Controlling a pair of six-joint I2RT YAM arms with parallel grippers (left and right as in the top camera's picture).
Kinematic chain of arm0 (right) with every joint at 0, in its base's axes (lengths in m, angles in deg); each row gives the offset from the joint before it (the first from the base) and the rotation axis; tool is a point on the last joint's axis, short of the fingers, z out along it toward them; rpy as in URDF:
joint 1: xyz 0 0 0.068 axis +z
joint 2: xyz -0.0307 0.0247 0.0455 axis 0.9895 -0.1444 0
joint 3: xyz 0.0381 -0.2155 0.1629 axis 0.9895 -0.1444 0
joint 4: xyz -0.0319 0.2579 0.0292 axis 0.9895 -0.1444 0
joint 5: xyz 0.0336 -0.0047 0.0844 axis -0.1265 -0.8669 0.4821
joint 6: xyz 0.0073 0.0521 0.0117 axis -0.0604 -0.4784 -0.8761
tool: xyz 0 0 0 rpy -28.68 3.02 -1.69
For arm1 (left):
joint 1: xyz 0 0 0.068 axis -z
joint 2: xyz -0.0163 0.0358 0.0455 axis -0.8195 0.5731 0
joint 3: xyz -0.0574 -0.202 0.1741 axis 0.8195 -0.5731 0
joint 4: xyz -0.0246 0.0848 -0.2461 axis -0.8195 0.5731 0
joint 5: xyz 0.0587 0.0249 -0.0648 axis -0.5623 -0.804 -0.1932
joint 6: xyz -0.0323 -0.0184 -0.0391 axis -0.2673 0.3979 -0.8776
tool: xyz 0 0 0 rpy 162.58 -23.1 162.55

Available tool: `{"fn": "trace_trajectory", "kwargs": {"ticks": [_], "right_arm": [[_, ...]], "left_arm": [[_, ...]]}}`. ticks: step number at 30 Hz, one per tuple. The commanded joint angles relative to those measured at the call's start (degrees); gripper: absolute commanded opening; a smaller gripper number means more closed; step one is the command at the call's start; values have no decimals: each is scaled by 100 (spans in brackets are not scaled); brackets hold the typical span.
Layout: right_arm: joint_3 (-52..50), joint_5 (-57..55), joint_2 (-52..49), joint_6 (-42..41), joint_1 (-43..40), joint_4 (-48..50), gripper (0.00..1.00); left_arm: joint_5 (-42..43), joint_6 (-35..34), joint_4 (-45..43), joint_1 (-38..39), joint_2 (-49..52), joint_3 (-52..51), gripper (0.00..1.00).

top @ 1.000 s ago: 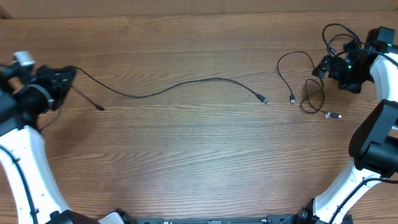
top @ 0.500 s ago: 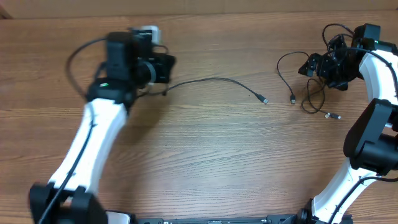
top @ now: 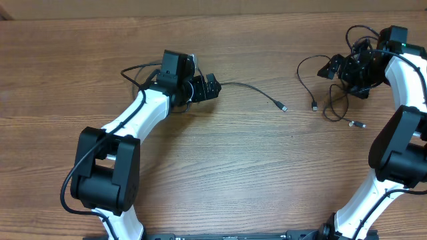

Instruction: Untangle cables

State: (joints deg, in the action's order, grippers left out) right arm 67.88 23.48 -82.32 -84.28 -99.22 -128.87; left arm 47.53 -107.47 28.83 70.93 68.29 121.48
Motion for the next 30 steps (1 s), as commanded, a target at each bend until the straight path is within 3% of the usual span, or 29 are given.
{"fn": "trace_trajectory", "kwargs": {"ticks": [1,10,16,18,19,22,23,30], "right_arm": [[-24,-800,-9,-136,24,33,100],[-195,-1982,-15,-970,133,7,100],[-1010,-2065,-15,-1204,348,673,99],[-1329,-2205,-15,-1224,411,994,87],[-1445,-2256,-15,-1222,437,1113,74],[-1523,-2271,-15,-1222,472,1169,12],[-1491,-2271,-7,-1222,470,1161,4],[-697,-2463,310,-1224,214,275,4]], "left_arm": [[251,-107,31,-101,-94,48,100],[-92,-103,634,-105,-94,48,100],[-212,-103,717,-105,-92,48,99],[-212,-103,717,-105,-92,48,100],[-212,-103,715,-101,-92,48,100],[-212,-103,717,-98,-92,48,100],[-212,-103,715,-98,-92,48,100],[-212,-103,715,-98,-92,48,99]]}}
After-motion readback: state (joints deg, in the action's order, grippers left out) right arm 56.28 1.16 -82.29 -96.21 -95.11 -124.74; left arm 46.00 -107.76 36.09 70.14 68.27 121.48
